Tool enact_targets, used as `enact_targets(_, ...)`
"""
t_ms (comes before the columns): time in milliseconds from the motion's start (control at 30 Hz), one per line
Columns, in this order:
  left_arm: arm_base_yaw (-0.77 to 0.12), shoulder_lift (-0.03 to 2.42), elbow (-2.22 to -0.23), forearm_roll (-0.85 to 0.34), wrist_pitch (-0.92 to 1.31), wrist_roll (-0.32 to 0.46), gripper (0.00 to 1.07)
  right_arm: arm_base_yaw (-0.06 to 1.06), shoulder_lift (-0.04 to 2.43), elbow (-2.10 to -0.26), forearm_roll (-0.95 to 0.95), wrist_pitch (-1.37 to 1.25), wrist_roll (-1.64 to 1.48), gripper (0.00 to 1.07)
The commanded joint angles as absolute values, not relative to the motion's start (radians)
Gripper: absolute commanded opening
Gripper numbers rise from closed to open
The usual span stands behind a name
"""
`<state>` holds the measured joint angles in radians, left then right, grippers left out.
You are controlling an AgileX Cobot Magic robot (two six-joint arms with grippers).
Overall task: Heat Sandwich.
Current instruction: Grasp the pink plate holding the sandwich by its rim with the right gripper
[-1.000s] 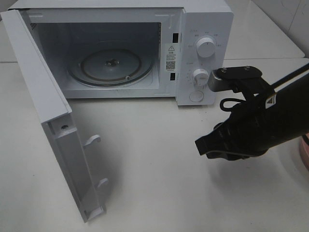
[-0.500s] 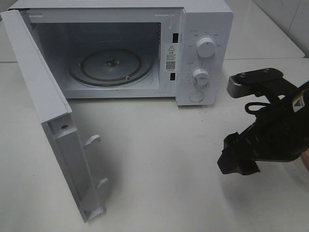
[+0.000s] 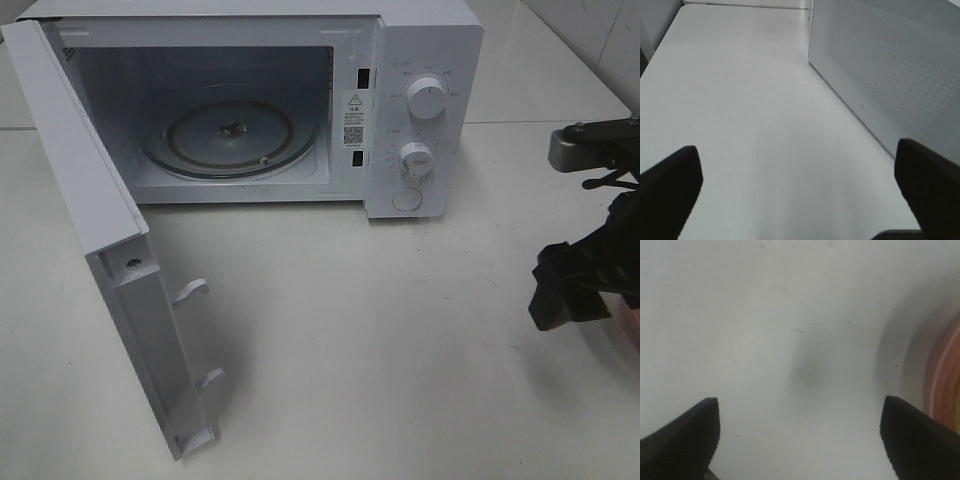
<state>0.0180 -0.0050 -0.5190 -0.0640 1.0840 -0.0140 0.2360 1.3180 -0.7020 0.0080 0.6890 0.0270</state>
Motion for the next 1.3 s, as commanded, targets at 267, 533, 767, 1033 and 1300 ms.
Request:
enact_targets(267, 0.020, -0.028, -0.517, -0.063, 1.069, -0.020, 1.00, 0.126, 1.314, -0.707, -0.117, 0.693, 0.086, 0.83)
enact_targets(533, 0.020, -0.028, -0.517, -0.063, 1.069, -0.020, 1.00, 0.039, 1.395, -0.707, -0.120, 0.664, 0.073, 0.82)
enact_targets(767, 0.020, -0.028, -0.517, -0.063, 1.069, -0.020, 1.00, -0.005, 1.499, -0.707, -0.124, 0.591, 0.077, 0.81)
enact_targets(1033, 0.020, -0.028, -0.517, -0.063, 1.069, -0.020, 1.00, -0.013, 1.617, -0.721, -0.171, 0.528, 0.107, 0.81)
enact_targets(1300, 0.020, -0.028, -0.517, -0.063, 1.069, -0.020, 1.00, -0.013, 1.724, -0.750, -0.212, 0.513, 0.143, 0.80)
